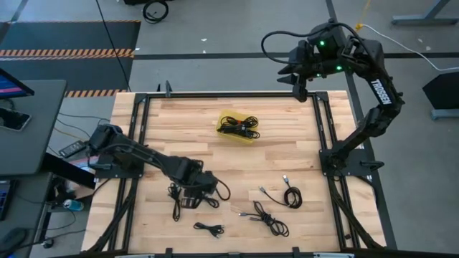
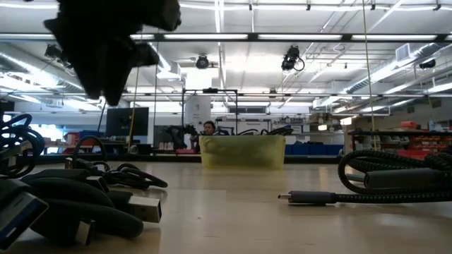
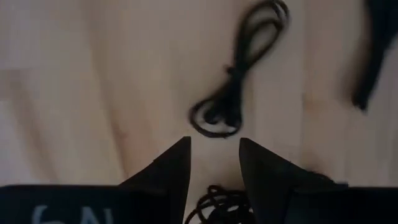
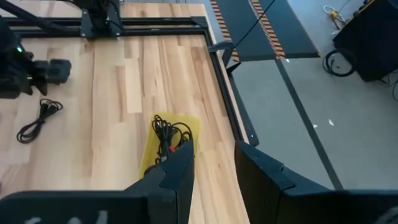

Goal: Pick and place USB-C Cables
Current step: Put the black charger cable into the yellow bin

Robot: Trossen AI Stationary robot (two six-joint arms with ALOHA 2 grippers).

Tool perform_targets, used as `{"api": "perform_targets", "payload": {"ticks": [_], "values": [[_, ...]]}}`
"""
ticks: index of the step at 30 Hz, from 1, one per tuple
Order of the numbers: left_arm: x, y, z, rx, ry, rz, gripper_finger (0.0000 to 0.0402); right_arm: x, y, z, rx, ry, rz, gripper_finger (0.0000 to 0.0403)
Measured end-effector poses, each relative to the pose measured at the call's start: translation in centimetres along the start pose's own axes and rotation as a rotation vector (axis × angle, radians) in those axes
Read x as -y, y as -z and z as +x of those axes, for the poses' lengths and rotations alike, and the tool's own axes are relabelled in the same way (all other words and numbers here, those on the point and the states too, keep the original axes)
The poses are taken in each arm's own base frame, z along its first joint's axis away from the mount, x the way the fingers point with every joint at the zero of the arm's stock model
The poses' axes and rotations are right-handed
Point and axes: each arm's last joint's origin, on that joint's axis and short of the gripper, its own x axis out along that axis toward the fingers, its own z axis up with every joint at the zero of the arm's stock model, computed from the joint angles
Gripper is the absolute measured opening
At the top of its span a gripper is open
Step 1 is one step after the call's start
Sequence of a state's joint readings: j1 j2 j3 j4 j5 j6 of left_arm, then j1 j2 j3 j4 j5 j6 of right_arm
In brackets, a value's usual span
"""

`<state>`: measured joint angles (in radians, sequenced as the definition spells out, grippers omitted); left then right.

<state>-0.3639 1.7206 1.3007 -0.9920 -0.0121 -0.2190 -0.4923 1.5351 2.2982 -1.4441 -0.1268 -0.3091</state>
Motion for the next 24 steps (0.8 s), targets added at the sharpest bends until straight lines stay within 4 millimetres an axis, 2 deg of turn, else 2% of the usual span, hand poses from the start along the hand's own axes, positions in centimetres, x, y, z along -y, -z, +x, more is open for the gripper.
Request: {"api": "perform_targets", "payload": {"ticks": [5,13,24], "values": [[0.0,0.5,1.7,0.000,0.113,0.064,0.0142,-0.1,0.1,-0.3,0.004,0.002,0.009,0.0121],[0.4,-0.4,2.7,0.141,0.120,0.195,0.0142,-0.1,0.1,-0.5,0.009,0.004,0.010,0.0121],[0.3,0.0,7.5,0.040,0.117,0.368,0.0142,-0.1,0.1,-0.5,0.012,-0.002,0.028,0.0121]]}}
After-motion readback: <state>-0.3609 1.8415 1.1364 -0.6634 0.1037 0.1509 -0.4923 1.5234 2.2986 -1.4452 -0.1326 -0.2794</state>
